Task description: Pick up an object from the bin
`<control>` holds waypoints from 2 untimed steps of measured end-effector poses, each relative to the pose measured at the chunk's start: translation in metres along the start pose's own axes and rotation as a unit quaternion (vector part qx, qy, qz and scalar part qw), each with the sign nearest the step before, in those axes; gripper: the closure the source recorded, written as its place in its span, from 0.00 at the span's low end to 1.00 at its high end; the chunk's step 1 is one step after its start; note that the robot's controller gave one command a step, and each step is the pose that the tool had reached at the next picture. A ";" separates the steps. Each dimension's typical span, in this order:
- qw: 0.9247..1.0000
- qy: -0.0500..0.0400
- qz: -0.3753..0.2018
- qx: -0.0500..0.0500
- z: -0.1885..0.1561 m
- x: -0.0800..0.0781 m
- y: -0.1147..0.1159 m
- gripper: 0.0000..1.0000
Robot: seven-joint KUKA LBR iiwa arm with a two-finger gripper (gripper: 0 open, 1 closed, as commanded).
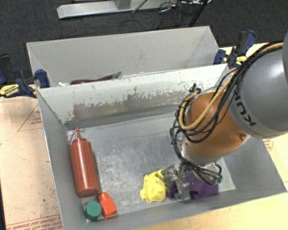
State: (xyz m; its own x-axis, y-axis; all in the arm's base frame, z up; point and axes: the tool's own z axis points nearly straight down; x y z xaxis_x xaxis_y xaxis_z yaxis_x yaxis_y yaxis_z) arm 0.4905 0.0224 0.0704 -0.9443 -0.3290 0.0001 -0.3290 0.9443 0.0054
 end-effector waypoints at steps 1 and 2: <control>1.000 0.000 0.000 0.000 0.000 0.000 0.000 1.00; 1.000 -0.001 0.019 0.000 -0.098 0.002 0.013 1.00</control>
Offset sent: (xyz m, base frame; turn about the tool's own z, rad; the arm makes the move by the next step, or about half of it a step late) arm -0.0063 0.0113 0.0986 0.0367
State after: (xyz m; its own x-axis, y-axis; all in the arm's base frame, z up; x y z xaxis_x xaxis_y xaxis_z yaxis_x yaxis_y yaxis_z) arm 0.4848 0.0340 0.1687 -0.9562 -0.2929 -0.0014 -0.2929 0.9561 0.0064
